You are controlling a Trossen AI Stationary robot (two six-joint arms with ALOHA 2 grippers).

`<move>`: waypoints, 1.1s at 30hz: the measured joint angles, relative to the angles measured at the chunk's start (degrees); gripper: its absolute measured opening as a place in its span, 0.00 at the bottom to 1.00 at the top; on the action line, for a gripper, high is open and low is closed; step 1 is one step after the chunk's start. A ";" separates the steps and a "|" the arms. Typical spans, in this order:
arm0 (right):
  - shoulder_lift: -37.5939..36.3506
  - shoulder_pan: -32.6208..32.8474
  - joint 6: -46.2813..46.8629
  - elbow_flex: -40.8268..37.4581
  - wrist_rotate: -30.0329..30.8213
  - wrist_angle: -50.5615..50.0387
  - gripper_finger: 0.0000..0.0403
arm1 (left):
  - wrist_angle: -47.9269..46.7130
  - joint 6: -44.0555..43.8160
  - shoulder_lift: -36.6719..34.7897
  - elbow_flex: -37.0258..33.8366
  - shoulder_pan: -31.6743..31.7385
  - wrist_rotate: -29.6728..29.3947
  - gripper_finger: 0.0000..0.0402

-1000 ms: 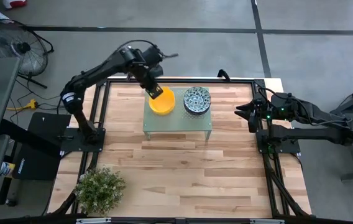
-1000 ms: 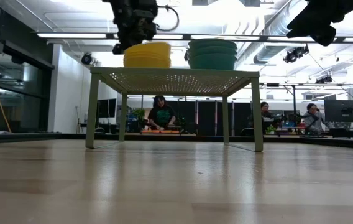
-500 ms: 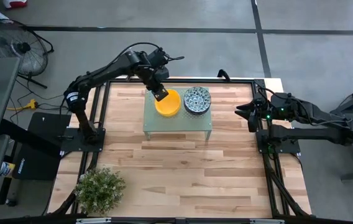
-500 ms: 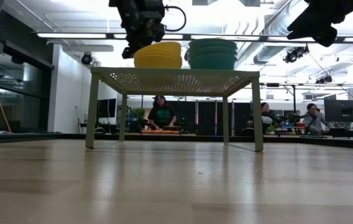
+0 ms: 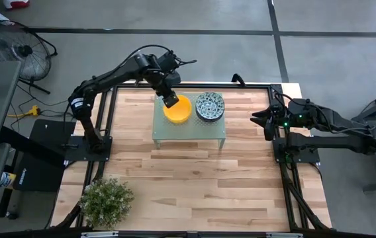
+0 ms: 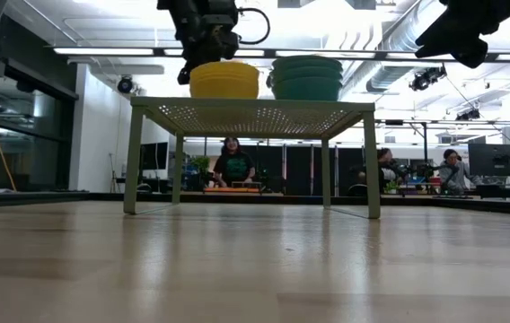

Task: Pick & Place Mini bowls
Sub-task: Stack the yellow bowl on top of the yellow bowls on the shelf, then return to Home Position

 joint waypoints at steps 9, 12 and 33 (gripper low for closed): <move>0.00 0.00 0.13 -0.01 -0.02 -0.01 0.28 | -2.44 2.81 0.02 8.00 0.02 -2.52 0.36; 0.00 0.00 0.13 0.00 -0.02 0.00 0.28 | -4.01 4.65 -0.02 10.21 0.02 -4.81 0.37; -14.03 0.01 0.07 0.71 3.19 -8.74 0.28 | -3.42 16.58 -9.35 5.30 -6.82 -18.33 0.37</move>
